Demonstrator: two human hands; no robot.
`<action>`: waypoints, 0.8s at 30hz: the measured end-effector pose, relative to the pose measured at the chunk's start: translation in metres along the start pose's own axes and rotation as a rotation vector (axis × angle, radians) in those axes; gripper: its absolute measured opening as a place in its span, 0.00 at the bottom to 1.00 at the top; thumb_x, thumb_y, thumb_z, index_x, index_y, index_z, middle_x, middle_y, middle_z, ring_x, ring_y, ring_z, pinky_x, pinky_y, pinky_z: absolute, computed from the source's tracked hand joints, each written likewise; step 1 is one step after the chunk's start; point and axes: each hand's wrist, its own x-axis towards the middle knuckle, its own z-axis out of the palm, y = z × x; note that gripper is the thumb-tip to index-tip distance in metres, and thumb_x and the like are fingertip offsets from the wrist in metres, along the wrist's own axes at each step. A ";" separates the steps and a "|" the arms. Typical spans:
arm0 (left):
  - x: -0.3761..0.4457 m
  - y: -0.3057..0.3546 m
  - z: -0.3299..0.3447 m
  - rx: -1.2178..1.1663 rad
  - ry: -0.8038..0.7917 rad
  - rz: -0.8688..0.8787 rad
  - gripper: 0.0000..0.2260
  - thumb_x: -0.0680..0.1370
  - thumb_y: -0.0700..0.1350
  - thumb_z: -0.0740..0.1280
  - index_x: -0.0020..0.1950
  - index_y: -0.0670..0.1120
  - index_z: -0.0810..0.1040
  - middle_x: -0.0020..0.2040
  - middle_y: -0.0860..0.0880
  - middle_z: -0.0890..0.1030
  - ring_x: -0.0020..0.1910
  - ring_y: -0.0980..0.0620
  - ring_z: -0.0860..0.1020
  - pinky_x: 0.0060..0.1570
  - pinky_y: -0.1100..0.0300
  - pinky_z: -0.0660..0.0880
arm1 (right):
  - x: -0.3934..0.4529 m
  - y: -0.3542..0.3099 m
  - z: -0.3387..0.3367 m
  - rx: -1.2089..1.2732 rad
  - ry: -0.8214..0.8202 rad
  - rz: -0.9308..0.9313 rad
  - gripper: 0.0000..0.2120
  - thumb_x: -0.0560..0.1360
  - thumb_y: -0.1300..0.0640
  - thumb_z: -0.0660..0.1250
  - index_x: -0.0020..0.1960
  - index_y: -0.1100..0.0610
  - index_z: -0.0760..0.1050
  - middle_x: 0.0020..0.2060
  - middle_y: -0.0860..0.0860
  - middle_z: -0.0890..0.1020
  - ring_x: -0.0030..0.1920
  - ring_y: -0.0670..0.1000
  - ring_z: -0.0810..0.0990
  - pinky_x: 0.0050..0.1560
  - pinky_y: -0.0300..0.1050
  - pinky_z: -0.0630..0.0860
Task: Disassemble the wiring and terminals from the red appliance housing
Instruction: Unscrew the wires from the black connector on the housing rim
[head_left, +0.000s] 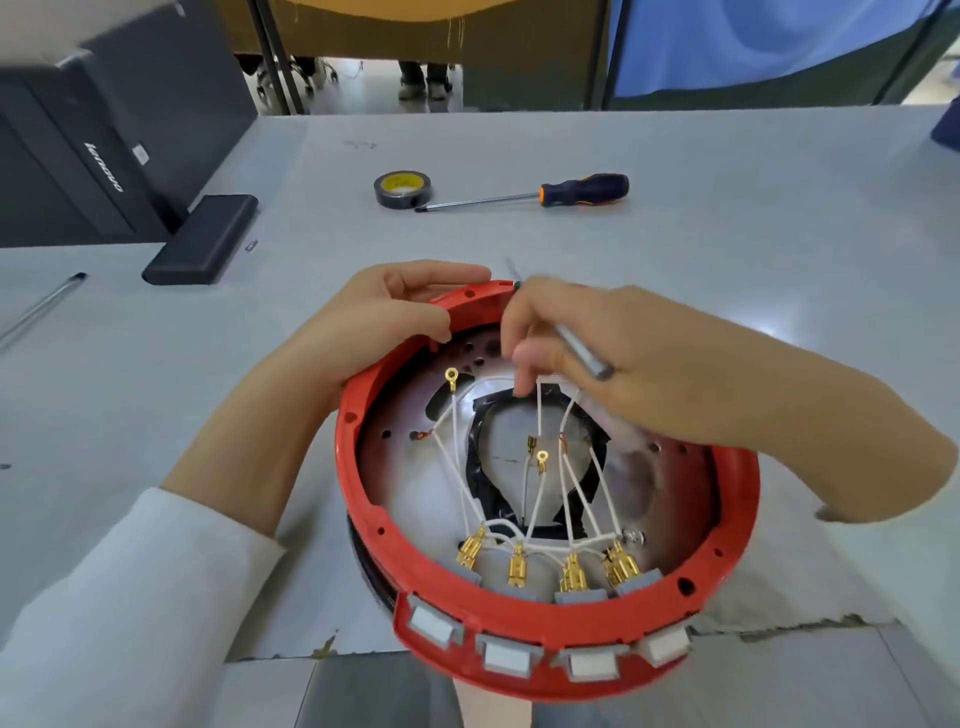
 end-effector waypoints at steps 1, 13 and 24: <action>0.002 0.000 0.000 0.005 -0.002 0.003 0.25 0.71 0.25 0.58 0.56 0.49 0.81 0.48 0.50 0.85 0.42 0.53 0.82 0.43 0.64 0.79 | 0.001 -0.002 0.003 -0.031 -0.055 -0.020 0.03 0.79 0.51 0.60 0.48 0.44 0.68 0.40 0.44 0.81 0.36 0.40 0.77 0.36 0.34 0.72; 0.006 -0.006 -0.002 -0.085 -0.046 -0.001 0.24 0.71 0.27 0.60 0.56 0.51 0.82 0.46 0.49 0.85 0.38 0.53 0.81 0.40 0.64 0.78 | 0.007 0.019 0.030 -0.416 -0.129 -0.121 0.16 0.67 0.62 0.60 0.44 0.46 0.55 0.31 0.45 0.76 0.28 0.47 0.73 0.26 0.47 0.70; 0.005 -0.005 -0.002 -0.050 -0.059 0.021 0.23 0.72 0.27 0.59 0.57 0.50 0.80 0.39 0.54 0.84 0.35 0.57 0.80 0.37 0.66 0.77 | 0.013 0.022 0.032 -0.501 -0.250 -0.164 0.22 0.70 0.61 0.63 0.40 0.43 0.50 0.30 0.46 0.74 0.28 0.46 0.69 0.27 0.45 0.65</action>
